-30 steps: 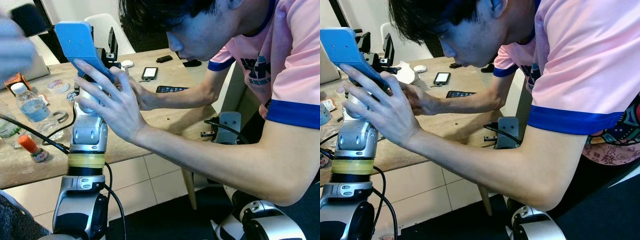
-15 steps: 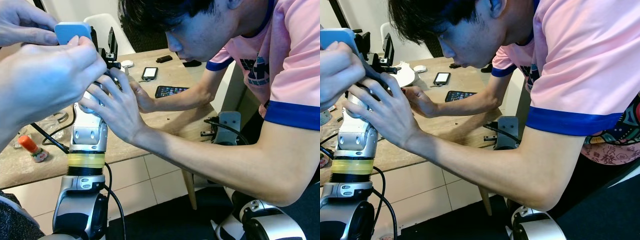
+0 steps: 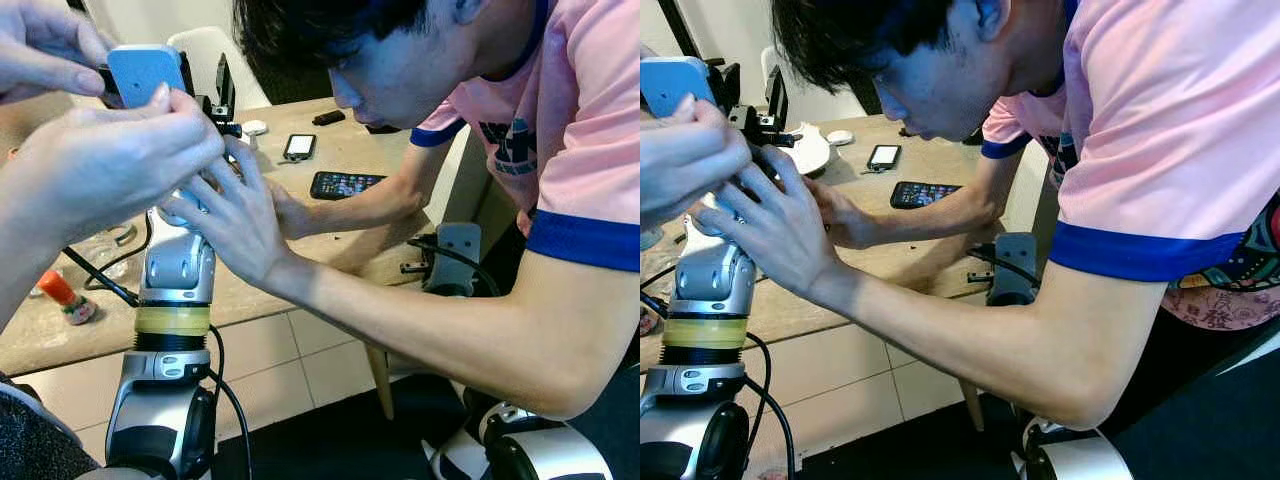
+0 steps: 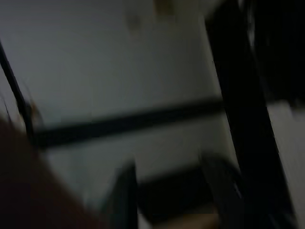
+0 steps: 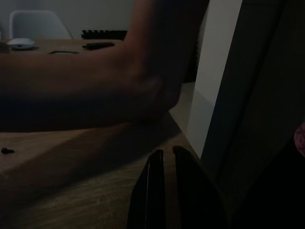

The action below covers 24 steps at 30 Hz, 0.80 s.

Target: Restocking fridge

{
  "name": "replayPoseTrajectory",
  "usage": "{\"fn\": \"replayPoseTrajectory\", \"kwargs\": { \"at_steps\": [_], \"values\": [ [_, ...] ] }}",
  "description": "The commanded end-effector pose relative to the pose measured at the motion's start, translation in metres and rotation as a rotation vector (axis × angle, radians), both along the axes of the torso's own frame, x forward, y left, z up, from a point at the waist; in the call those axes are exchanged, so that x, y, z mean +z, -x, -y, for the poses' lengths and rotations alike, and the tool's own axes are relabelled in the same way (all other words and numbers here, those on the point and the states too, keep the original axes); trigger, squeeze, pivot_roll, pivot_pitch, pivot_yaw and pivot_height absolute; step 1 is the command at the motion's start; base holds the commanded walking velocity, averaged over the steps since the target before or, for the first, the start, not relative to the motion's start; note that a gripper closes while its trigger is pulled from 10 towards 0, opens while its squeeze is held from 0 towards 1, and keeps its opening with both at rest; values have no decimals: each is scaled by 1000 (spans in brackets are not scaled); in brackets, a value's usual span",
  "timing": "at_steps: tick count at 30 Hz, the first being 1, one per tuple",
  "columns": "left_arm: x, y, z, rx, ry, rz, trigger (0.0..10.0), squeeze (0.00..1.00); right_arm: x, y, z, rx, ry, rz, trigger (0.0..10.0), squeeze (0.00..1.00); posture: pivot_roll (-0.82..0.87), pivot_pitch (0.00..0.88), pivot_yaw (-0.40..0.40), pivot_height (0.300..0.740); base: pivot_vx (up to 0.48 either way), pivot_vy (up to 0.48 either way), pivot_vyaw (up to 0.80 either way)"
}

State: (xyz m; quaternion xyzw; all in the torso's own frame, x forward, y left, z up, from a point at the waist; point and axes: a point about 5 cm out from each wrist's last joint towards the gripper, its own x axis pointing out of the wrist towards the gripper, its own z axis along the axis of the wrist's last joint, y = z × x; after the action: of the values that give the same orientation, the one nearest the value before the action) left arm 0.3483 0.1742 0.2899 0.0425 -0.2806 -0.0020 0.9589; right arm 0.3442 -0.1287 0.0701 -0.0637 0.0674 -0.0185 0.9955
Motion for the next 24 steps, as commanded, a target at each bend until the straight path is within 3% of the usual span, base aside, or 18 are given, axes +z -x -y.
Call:
{"fn": "replayPoseTrajectory", "kwargs": {
  "at_steps": [1,24],
  "values": [
    [0,-1,1,-5,-12,-8,10000,0,0,-1,0,-4,-2,1,10000,0,51,0,41,740,0,0,0],
    [1,-1,0,-1,-11,-3,10000,0,0,-1,1,-5,-1,-1,10000,0,53,0,40,740,0,0,0]
  ]
}}
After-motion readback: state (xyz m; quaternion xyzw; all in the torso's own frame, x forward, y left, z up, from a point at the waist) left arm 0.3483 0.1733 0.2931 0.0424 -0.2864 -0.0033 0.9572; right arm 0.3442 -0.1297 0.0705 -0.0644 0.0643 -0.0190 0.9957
